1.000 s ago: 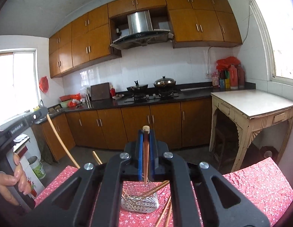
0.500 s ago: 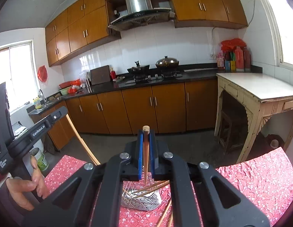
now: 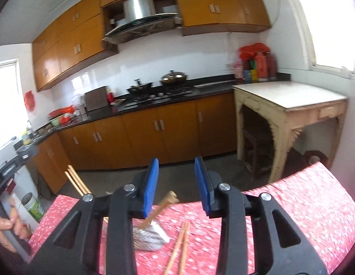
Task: Organize utensils
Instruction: 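Open both tools to release the chopsticks into the wire rack, then move the left tool onto a loose chopstick and close it while the right tool grasps another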
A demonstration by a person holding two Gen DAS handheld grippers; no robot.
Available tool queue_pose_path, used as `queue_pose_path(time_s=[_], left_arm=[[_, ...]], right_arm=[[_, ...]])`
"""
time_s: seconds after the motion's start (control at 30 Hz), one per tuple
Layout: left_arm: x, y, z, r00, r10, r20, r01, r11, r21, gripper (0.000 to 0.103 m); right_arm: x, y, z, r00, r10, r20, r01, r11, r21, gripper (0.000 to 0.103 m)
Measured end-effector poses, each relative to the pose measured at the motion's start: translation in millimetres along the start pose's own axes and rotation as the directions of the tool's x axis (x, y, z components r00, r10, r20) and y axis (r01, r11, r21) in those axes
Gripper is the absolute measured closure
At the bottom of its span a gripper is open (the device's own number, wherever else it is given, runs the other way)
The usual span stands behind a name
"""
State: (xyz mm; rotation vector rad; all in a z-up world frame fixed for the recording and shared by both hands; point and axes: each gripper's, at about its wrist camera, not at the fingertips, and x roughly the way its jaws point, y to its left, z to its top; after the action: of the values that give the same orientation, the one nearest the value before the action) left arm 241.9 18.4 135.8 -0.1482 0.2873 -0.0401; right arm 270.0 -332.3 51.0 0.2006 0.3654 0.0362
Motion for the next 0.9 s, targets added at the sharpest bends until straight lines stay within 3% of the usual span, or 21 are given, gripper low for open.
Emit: queue_pose_path(time_s=[0.13,0.27,0.33,0.43,0.57,0.83,0.9], left_arm=[[-18.0,24.0,-36.3,0.997,0.026,-0.067,-0.026,1.0,-0.002,0.054],[-20.0,39.5,-90.7,0.984,0.054,-0.172,-0.053,0.999,0.012,0.048],[-13.9,42.0,-113.2,0.972,0.052,-0.229,-0.049,0.999,0.02,0.048],[-4.4,43.2,-157.1,0.941,0.031,-0.336,-0.031,1.0,0.006,0.048],[3.9,37.8,-192.6,0.906,0.0,-0.423,0.001,1.0,0.003,0.048],[12.3,11.1,-225.0,0.871,-0.021,-0.49,0.052,0.997,0.049,0.048],[14.7,7.2,-230.2,0.863,-0.028,-0.504,0.061,0.997,0.05,0.048]], right_arm=[[1.1,-31.5,-41.0,0.994,-0.079,-0.075,0.08,0.997,0.012,0.069],[13.1,-47.0,-97.2,0.977,-0.099,-0.189,0.105,0.994,0.024,0.069],[23.4,-45.4,-132.1,0.96,-0.078,-0.269,0.089,0.996,0.028,0.069],[36.7,-29.8,-174.5,0.927,-0.022,-0.373,0.03,0.999,0.015,0.071],[45.9,-2.7,-215.6,0.889,0.01,-0.458,-0.03,0.999,-0.037,0.071],[62.9,24.3,-243.8,0.857,-0.015,-0.516,-0.045,0.994,-0.103,0.071],[64.6,28.9,-244.9,0.862,-0.049,-0.505,-0.027,0.989,-0.143,0.081]])
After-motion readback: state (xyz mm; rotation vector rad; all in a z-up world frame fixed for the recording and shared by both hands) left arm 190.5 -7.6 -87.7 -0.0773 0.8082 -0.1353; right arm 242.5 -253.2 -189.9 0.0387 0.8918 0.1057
